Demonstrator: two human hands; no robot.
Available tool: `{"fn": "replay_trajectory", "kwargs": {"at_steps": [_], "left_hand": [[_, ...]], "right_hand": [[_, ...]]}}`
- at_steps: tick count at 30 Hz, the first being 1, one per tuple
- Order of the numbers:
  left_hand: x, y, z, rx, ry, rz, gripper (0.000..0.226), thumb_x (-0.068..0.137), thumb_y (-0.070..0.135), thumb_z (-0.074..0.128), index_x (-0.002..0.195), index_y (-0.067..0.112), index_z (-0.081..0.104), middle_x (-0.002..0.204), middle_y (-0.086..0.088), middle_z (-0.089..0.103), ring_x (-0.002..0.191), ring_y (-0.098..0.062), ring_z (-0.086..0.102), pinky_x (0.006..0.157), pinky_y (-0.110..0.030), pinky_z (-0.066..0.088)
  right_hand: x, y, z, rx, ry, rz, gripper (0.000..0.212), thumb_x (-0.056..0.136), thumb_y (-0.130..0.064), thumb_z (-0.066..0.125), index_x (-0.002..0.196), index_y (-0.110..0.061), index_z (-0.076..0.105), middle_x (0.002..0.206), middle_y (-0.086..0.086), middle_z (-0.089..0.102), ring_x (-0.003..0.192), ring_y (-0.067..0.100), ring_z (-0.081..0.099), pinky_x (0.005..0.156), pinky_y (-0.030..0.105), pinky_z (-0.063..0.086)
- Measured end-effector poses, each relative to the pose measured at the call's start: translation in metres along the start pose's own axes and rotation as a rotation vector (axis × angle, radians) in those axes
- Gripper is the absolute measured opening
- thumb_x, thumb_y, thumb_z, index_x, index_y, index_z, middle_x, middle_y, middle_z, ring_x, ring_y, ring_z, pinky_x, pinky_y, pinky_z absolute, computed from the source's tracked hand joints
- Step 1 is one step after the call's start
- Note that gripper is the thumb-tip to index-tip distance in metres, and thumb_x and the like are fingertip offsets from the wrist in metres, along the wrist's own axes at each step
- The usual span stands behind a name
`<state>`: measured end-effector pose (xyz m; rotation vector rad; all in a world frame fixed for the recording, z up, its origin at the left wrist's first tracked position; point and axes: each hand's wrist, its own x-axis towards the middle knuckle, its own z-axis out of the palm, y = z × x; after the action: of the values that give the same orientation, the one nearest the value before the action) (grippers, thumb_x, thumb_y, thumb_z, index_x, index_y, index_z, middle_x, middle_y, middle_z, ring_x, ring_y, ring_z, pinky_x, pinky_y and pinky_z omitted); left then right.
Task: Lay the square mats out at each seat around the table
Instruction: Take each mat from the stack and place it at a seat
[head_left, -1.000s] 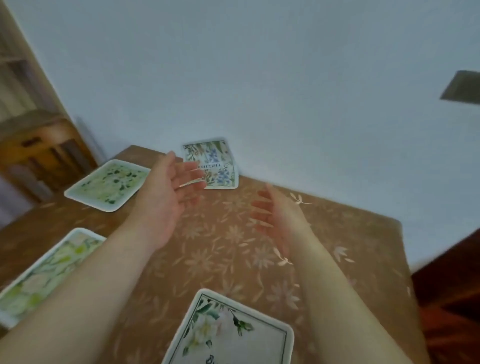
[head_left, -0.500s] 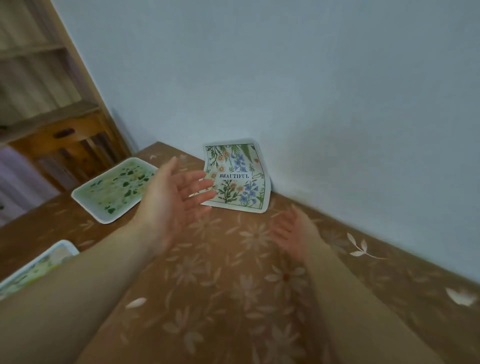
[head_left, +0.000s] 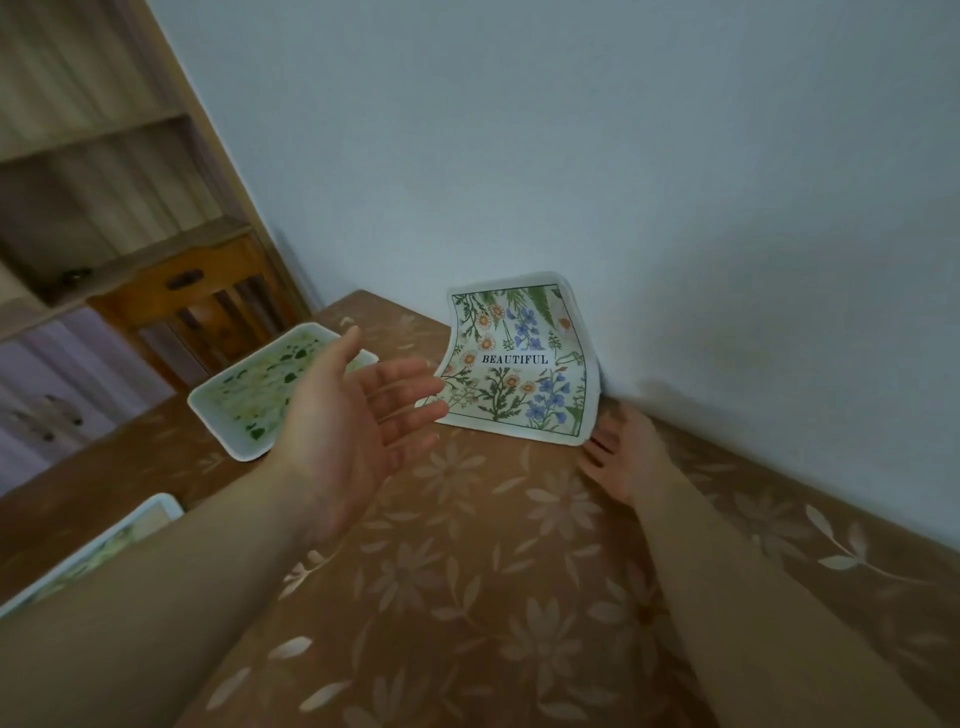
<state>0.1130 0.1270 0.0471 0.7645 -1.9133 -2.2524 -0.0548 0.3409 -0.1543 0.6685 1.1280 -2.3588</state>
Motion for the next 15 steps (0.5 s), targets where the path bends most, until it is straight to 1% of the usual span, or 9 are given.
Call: {"fn": "replay_trajectory", "kwargs": {"at_steps": [2,4,6,7,8,10,11,12,15], "left_hand": [[-0.002,0.001,-0.006,-0.007,0.02,-0.002,0.067,0.099,0.062,0.04,0.117,0.007,0.073,0.118,-0.016,0.077,0.113,-0.036,0.072,0.102,-0.052,0.052],[-0.005,0.002,-0.013,-0.011,0.04,-0.009,0.068,0.099,0.062,0.039,0.119,0.006,0.072,0.117,-0.016,0.078,0.113,-0.036,0.072,0.097,-0.05,0.053],[-0.008,0.004,-0.02,-0.018,0.058,-0.014,0.069,0.099,0.062,0.039,0.121,0.006,0.072,0.118,-0.016,0.078,0.114,-0.035,0.071,0.094,-0.049,0.053],[-0.011,0.005,-0.023,-0.02,0.064,-0.015,0.069,0.098,0.062,0.039,0.121,0.006,0.072,0.118,-0.016,0.078,0.114,-0.035,0.071,0.094,-0.049,0.053],[-0.013,0.005,-0.026,-0.02,0.066,-0.016,0.069,0.098,0.063,0.039,0.121,0.006,0.072,0.117,-0.016,0.078,0.113,-0.035,0.072,0.095,-0.049,0.052],[-0.019,0.006,-0.033,-0.027,0.07,-0.017,0.07,0.098,0.064,0.039,0.12,0.007,0.073,0.115,-0.016,0.078,0.109,-0.033,0.074,0.094,-0.049,0.052],[-0.023,0.006,-0.036,-0.035,0.074,-0.02,0.07,0.097,0.064,0.039,0.12,0.007,0.073,0.115,-0.015,0.079,0.108,-0.032,0.075,0.091,-0.048,0.052],[-0.027,0.005,-0.039,-0.045,0.08,-0.029,0.07,0.097,0.065,0.039,0.12,0.008,0.072,0.114,-0.015,0.079,0.107,-0.032,0.075,0.089,-0.047,0.052],[-0.043,0.001,-0.047,-0.095,0.107,-0.06,0.072,0.096,0.066,0.04,0.122,0.007,0.071,0.115,-0.017,0.078,0.111,-0.033,0.072,0.087,-0.046,0.052]], "right_hand": [[0.003,-0.001,0.007,0.002,0.026,-0.019,0.034,0.105,-0.039,0.052,0.125,-0.016,0.067,0.126,0.009,0.066,0.118,0.026,0.059,0.105,0.045,0.046],[0.003,-0.001,0.013,0.004,0.032,-0.045,0.023,0.107,-0.028,0.049,0.118,-0.021,0.067,0.121,0.007,0.065,0.113,0.026,0.059,0.094,0.041,0.049],[0.001,0.0,0.017,-0.051,0.037,-0.045,0.02,0.107,-0.023,0.049,0.105,-0.023,0.069,0.117,0.007,0.067,0.107,0.026,0.06,0.082,0.038,0.051],[0.0,0.001,0.018,-0.085,0.043,-0.039,0.021,0.106,-0.02,0.049,0.103,-0.023,0.069,0.118,0.008,0.067,0.105,0.026,0.061,0.08,0.037,0.052],[-0.001,0.002,0.018,-0.11,0.053,-0.037,0.021,0.106,-0.016,0.05,0.106,-0.022,0.07,0.12,0.01,0.067,0.103,0.026,0.061,0.083,0.038,0.052],[-0.003,0.007,0.017,-0.14,0.077,-0.042,0.027,0.106,-0.013,0.049,0.125,-0.021,0.067,0.123,0.011,0.067,0.103,0.026,0.062,0.093,0.042,0.05],[-0.006,0.01,0.016,-0.143,0.092,-0.041,0.032,0.106,-0.015,0.049,0.135,-0.021,0.062,0.121,0.01,0.067,0.103,0.025,0.063,0.095,0.044,0.049],[-0.011,0.013,0.014,-0.141,0.102,-0.035,0.033,0.106,-0.019,0.049,0.138,-0.02,0.059,0.118,0.009,0.068,0.101,0.025,0.063,0.095,0.045,0.049],[-0.038,0.029,0.008,-0.111,0.09,0.023,0.029,0.105,-0.032,0.05,0.121,-0.015,0.067,0.12,0.011,0.068,0.101,0.026,0.063,0.091,0.046,0.047]]}}
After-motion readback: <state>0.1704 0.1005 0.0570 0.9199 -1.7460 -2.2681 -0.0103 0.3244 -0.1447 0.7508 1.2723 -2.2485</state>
